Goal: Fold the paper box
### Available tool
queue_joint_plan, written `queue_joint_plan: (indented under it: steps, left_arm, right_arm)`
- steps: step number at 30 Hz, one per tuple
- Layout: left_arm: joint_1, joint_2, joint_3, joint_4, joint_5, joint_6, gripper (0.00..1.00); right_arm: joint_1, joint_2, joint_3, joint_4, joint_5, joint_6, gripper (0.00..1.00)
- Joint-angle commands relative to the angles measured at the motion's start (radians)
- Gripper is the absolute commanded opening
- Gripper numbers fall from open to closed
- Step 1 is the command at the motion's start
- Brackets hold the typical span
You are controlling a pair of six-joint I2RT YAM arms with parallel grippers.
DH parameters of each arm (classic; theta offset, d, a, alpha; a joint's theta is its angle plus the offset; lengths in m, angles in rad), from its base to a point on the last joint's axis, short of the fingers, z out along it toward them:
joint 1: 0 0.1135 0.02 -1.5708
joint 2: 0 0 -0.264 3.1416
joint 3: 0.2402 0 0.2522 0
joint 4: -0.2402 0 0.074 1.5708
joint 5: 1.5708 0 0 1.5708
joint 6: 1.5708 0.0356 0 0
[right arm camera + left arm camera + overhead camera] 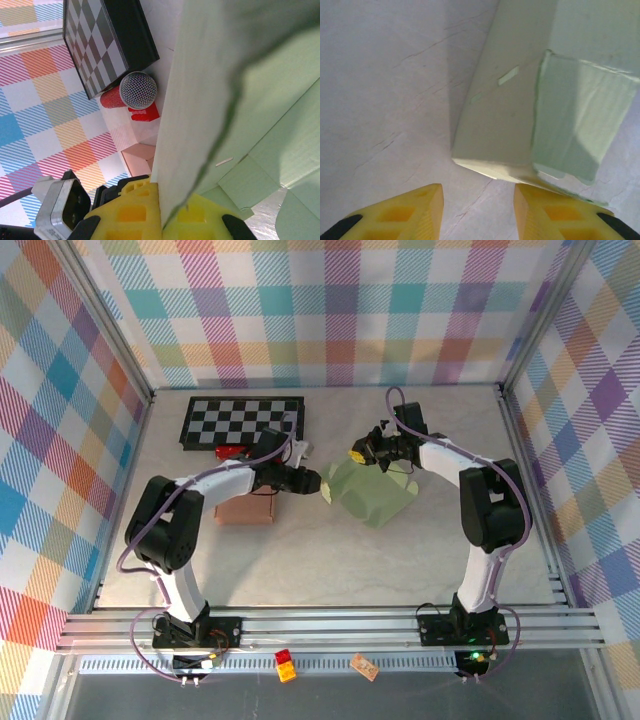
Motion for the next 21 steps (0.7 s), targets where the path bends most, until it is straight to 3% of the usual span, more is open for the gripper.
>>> queue_joint_plan:
  steps: [1, 7, 21]
  left_arm:
    - [-0.02, 0.017, 0.037, 0.017, 0.038, 0.062, 0.41]
    - [-0.053, 0.029, 0.063, 0.007, 0.021, 0.089, 0.4]
    - [-0.1, 0.049, 0.071, 0.034, -0.016, 0.109, 0.27]
  right_arm:
    - [0.0, 0.016, -0.018, -0.02, 0.01, -0.026, 0.0]
    - [0.003, 0.01, -0.021, 0.002, 0.002, -0.002, 0.0]
    - [0.007, -0.024, -0.098, 0.123, 0.003, 0.007, 0.0]
